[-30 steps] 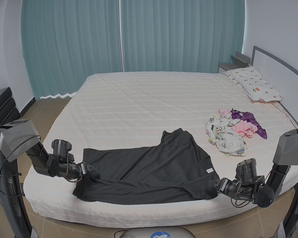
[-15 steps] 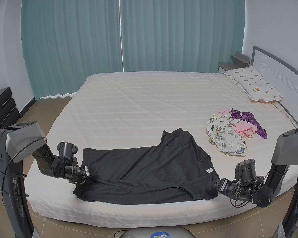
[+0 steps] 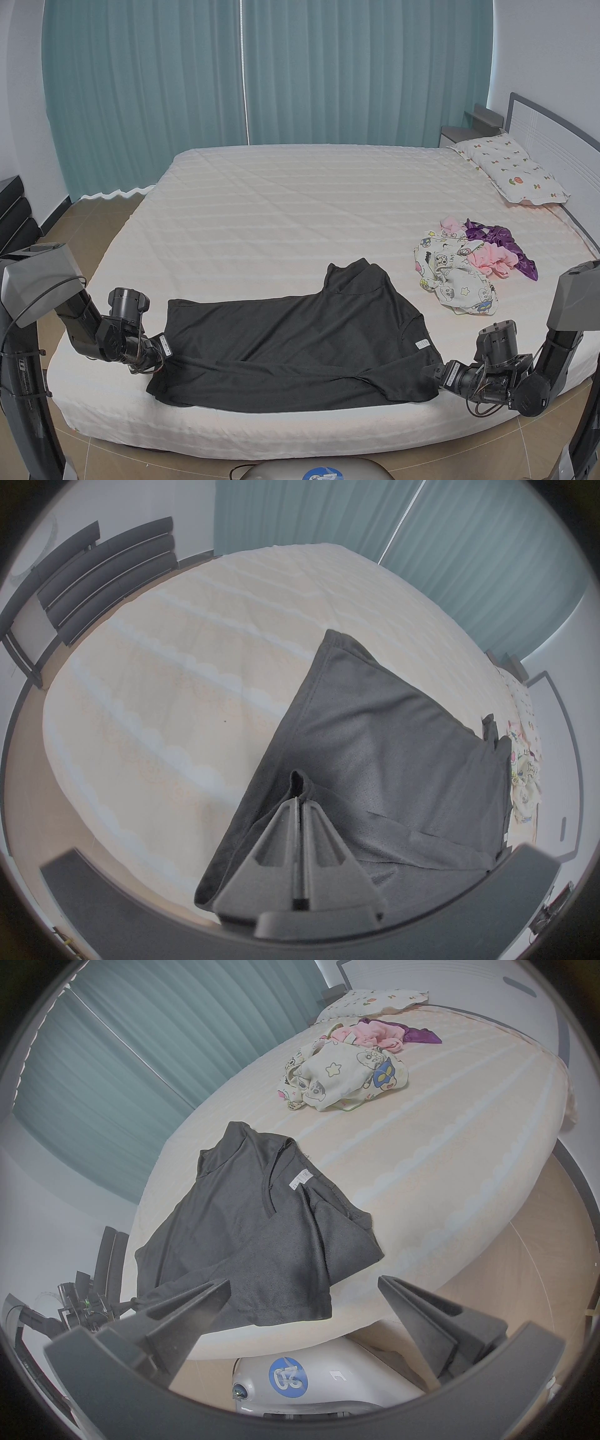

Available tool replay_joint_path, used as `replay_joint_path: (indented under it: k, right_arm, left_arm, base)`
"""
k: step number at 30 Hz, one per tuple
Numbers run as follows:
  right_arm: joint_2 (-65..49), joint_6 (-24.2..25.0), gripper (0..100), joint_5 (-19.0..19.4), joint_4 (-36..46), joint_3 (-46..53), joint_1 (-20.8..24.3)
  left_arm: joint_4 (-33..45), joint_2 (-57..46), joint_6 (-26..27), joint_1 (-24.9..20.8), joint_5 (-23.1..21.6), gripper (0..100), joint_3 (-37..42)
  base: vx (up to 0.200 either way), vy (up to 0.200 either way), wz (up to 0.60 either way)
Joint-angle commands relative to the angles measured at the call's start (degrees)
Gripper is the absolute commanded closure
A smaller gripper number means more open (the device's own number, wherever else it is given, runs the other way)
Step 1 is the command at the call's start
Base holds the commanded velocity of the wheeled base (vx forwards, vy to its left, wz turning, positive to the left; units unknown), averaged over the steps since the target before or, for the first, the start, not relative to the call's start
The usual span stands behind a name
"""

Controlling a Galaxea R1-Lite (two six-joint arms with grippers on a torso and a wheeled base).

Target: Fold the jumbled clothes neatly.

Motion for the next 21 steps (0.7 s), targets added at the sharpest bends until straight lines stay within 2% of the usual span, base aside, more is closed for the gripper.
replay_joint_path:
  k: [1,5,11,21]
  right_arm:
    - [0.31,-1.65,0,2.47,-1.21,-0.48,-1.08]
    - [1.62,-3.06,0,5.37,-1.56,-1.97,-2.05]
    - [4.96,-5.25,0,5.81,-1.56,-5.4,-3.1]
    - [10.85,-5.34,0,6.07,-0.42,-14.81,-4.16]
  left_arm:
    - [0.98,-2.29,-0.14,1.21,-0.02,100,0.46]
    - [1.77,-3.0,-0.23,1.83,-0.11,100,0.46]
    - [2.12,-2.64,-0.32,1.83,-0.55,100,0.55]
    - [2.12,-2.38,-0.32,1.83,-0.72,100,0.46]
  base:
    - [0.0,0.0,0.0]
    - [0.0,0.0,0.0]
    - [0.0,0.0,0.0]
    - [0.0,0.0,0.0]
